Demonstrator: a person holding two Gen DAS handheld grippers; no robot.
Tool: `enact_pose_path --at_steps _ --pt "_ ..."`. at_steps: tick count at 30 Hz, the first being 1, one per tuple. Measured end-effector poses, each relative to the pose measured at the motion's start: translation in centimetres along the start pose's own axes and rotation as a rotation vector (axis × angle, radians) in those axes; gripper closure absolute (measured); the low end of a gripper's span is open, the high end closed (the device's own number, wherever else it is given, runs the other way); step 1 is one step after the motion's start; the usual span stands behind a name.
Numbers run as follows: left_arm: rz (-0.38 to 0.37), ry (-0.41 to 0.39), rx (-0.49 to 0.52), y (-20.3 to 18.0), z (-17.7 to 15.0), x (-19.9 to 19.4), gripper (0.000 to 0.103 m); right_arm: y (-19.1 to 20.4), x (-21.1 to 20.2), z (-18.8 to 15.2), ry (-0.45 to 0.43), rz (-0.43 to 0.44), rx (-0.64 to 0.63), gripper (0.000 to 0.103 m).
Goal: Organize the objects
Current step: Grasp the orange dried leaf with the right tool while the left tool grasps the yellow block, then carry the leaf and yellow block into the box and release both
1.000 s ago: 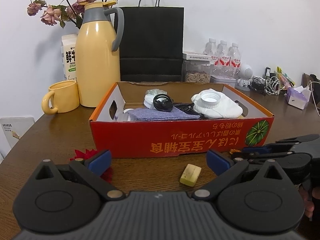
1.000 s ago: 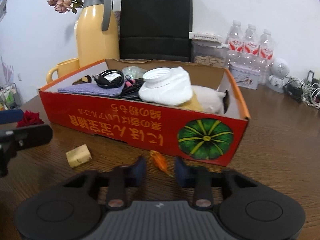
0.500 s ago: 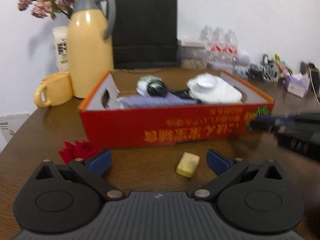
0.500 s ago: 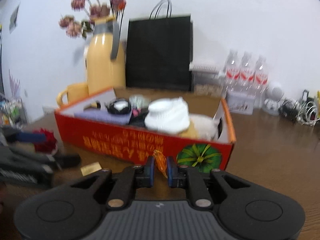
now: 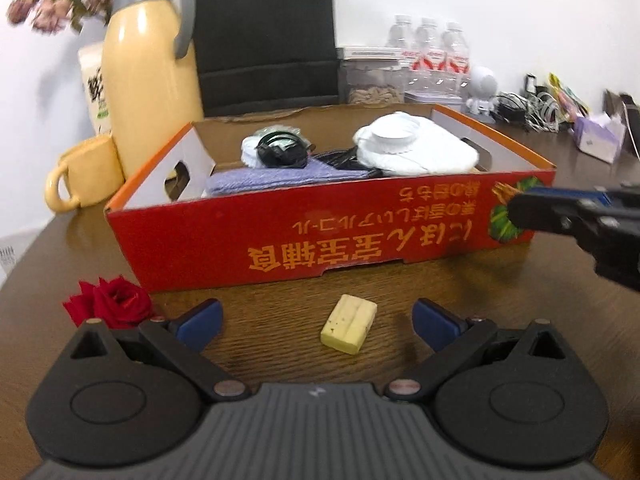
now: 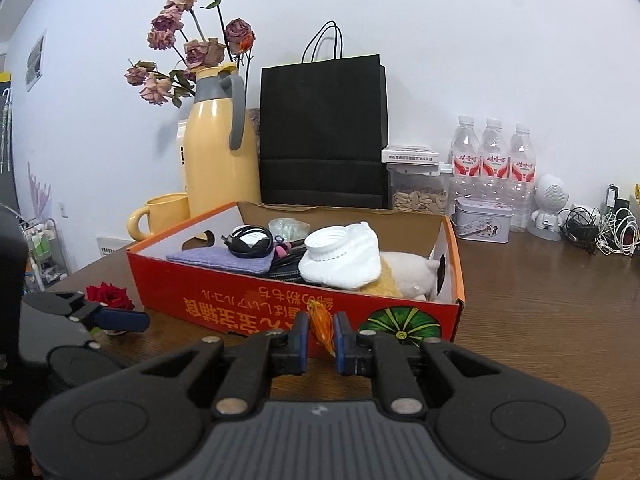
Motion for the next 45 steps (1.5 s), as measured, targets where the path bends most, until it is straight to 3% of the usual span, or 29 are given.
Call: enact_pose_path --at_steps 3,25,26,28,29,31,34,45 --pt "-0.003 0.069 -0.049 0.5 -0.3 1.2 0.0 0.1 -0.1 0.0 -0.002 0.004 -0.002 0.091" --pt "0.03 0.069 -0.106 1.3 -0.1 1.7 0.0 0.0 0.1 -0.2 0.01 -0.001 0.003 0.091" --pt "0.032 0.067 -0.105 1.3 -0.1 1.7 0.002 0.0 0.1 -0.2 0.009 0.0 0.003 0.091" --pt "0.027 0.043 -0.096 1.2 0.1 1.2 0.029 0.0 0.1 -0.2 0.009 -0.001 0.003 0.091" --pt "0.03 0.032 -0.089 1.1 0.1 1.0 0.037 0.0 0.1 -0.2 0.009 0.0 0.003 0.091" --pt "0.0 0.017 -0.078 0.6 0.2 0.5 0.082 0.0 0.1 -0.2 0.008 0.0 0.003 0.091" --pt "-0.035 0.006 -0.082 0.4 0.2 0.0 0.081 0.0 0.0 -0.2 0.006 0.001 0.003 0.091" --pt "-0.048 -0.053 -0.057 -0.2 0.6 -1.7 0.081 0.0 -0.1 -0.1 -0.004 0.004 0.006 0.091"
Point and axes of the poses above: each gripper's, at about its wrist camera, not at the fingertips, and x roughly the way its jaws point, y to its left, z to its top, the point moved 10 cm from there along x, roughly the way its jaws point, and after that the axes turned 9 degrees about y, right-handed, at the moved point
